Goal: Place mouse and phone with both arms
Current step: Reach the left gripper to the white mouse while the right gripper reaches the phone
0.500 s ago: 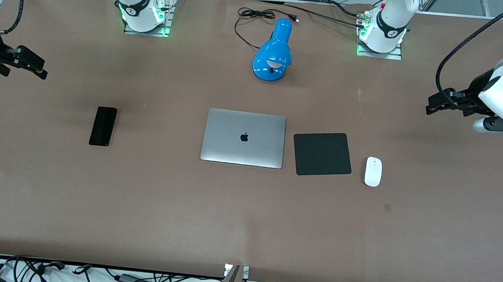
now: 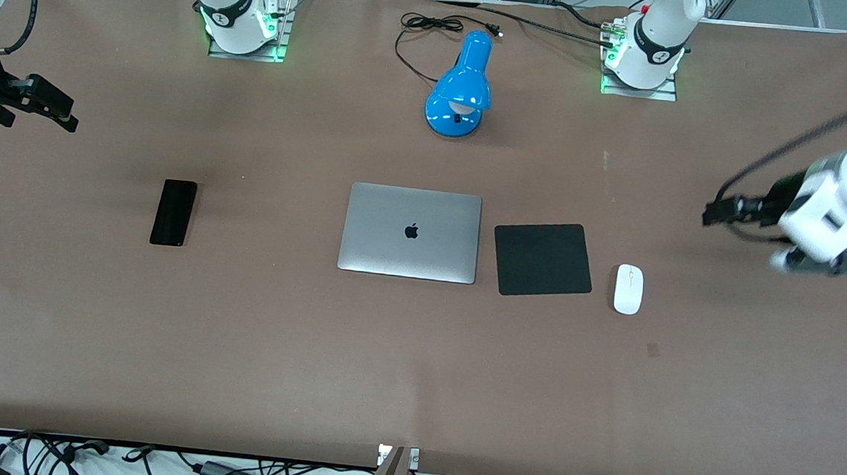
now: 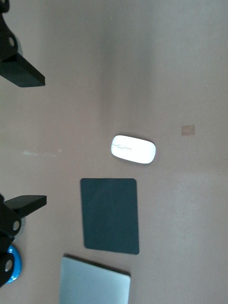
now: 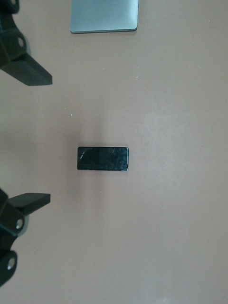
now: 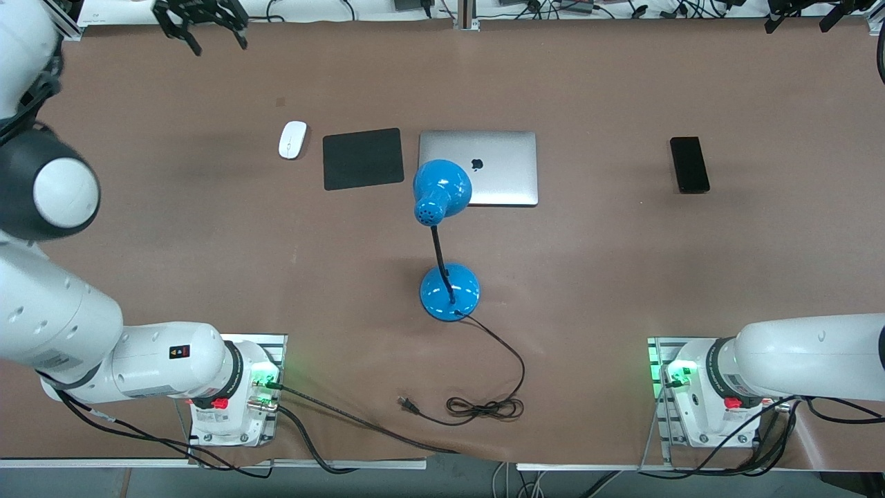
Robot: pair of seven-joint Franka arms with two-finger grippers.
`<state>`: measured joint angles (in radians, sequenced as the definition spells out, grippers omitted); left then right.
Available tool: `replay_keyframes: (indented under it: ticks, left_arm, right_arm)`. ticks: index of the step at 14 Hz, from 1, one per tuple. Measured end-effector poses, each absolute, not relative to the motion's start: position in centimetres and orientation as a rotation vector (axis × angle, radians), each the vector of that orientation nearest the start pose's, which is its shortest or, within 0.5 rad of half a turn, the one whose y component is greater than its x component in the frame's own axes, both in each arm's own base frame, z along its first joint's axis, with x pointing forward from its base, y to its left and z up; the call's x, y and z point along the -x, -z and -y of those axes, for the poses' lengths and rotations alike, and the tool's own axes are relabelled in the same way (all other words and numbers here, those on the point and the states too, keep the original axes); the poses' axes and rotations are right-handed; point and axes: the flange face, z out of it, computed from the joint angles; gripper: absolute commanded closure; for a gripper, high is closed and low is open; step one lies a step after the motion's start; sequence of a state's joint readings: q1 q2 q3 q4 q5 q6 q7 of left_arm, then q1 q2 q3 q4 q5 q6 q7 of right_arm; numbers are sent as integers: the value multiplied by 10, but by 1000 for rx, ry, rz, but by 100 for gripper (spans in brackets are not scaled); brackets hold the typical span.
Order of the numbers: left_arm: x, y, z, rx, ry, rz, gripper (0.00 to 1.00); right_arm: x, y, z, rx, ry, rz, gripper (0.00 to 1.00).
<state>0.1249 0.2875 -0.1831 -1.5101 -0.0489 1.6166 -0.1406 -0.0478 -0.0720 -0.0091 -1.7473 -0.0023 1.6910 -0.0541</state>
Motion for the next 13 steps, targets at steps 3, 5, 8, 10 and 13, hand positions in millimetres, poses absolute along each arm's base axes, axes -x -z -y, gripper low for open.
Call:
replay_keyframes:
  ticks: [3, 5, 8, 10, 13]
  left_arm:
    - [-662, -418, 30, 3232, -287, 158, 0]
    - [-674, -376, 31, 3240, -301, 138, 0]
    - [-686, -320, 32, 3241, -308, -58, 0]
    - [-685, -287, 36, 3242, -369, -200, 0]
    - [-685, -255, 53, 3237, -386, -288, 0]
  right_arm:
    - [-539, -587, 31, 3144, 14, -4, 0]
    - [-542, -576, 31, 3142, -24, -3, 0]
    - [-557, -531, 32, 3137, -133, -3, 0]
    - [-575, -489, 34, 3137, -185, -5, 0]
    - [-594, -428, 40, 3165, -274, 11, 0]
